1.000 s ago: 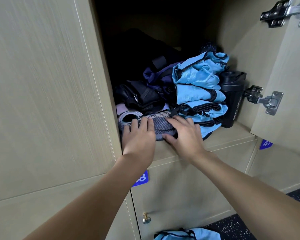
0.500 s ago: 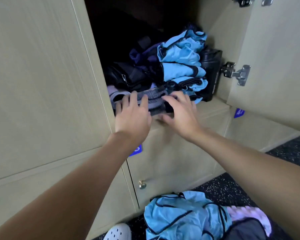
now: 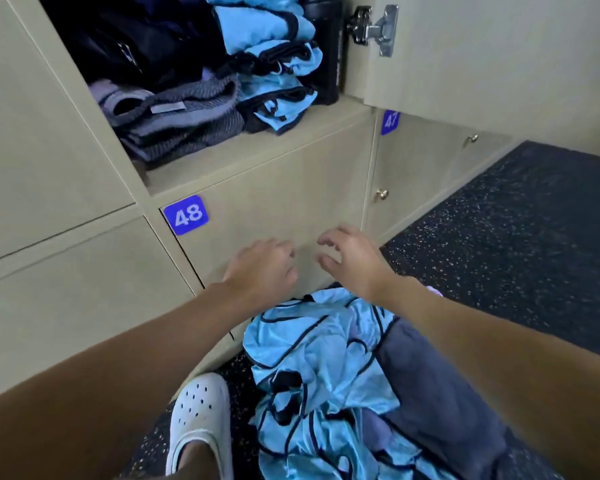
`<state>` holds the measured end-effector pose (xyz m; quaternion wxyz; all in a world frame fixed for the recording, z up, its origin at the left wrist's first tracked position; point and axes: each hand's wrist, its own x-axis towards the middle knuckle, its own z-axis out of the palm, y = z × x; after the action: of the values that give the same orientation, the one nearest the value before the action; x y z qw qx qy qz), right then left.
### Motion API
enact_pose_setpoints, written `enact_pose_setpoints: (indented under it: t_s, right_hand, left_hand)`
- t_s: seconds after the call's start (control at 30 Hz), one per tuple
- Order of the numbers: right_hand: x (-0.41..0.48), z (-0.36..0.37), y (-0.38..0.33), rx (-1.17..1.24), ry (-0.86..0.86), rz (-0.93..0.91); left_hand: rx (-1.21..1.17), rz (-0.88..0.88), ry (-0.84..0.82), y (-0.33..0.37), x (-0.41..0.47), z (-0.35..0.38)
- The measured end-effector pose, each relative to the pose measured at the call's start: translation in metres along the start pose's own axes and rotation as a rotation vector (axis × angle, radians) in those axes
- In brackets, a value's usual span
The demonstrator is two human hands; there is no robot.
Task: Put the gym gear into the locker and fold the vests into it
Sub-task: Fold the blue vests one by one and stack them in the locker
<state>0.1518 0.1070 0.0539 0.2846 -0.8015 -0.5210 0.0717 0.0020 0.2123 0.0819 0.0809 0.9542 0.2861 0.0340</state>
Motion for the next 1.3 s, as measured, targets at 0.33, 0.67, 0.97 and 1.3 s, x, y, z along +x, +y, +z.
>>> enact_pose_setpoints:
  t_s: [0.33,0.67,0.97,1.3]
  right_hand:
    - [-0.112,0.088,0.098,0.025,-0.276,0.304]
    - [-0.166,0.103,0.17,0.041,-0.198,0.522]
    - [-0.212,0.093,0.222,0.0,-0.124,0.705]
    - [-0.267,0.067,0.282,0.109,0.033,1.021]
  left_hand:
    - [-0.092,-0.02,-0.321,0.018,-0.037,0.153]
    - [0.028,0.438,-0.301,0.08,-0.022,0.21]
    - [0.111,0.176,-0.267,0.139,0.021,0.239]
    - [0.092,-0.028,-0.187,0.167,0.045,0.267]
